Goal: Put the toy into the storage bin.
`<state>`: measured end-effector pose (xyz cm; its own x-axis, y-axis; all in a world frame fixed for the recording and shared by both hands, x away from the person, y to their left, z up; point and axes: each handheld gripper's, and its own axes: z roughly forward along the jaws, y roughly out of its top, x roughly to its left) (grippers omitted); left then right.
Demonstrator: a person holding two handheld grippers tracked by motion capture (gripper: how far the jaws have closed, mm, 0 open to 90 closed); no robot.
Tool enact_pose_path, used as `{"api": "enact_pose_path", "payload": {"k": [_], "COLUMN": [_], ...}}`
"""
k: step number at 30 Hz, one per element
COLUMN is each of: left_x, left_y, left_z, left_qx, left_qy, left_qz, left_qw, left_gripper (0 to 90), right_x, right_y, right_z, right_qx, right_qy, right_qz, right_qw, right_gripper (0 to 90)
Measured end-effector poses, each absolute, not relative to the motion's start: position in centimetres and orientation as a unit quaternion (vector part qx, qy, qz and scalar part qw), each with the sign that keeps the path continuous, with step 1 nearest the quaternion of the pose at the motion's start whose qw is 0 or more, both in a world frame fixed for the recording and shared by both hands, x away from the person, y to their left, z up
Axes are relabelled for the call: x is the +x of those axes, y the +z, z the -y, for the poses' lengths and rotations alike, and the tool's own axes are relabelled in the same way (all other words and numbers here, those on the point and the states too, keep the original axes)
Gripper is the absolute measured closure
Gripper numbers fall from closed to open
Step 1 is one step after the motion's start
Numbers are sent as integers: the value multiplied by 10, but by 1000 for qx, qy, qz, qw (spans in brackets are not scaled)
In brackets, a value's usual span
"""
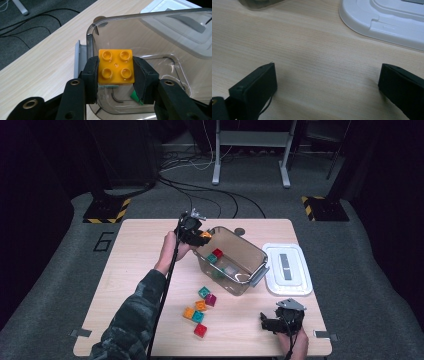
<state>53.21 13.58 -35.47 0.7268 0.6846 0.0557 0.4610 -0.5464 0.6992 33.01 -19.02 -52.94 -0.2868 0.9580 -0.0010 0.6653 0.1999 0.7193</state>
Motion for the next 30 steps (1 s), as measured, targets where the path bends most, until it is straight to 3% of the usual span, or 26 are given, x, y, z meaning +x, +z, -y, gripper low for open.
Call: {"api": "enact_pose_path", "payload": {"k": [12,17,23,30], "left_x": [533,530,522,504], "left_y": [-359,-356,-346,-340], "left_z": [-128,-130,-139,-153], "left_qx": [866,861,857,845], "left_qy": [158,159,160,177], "left_qz": [-336,-343,-341,-348], "left_qw": [334,341,352,365], "left_gripper": [578,385,219,145], "right_x": [330,330,330,330], "right_y": [-529,-529,-529,-529], "right_z": [190,190,190,190], "right_qx": [549,549,549,549], "right_qy": [313,313,313,313], "right_qz": [-739,-739,-739,-739], "right_qw": [234,234,234,234], "right_gripper": [9,9,9,9]}}
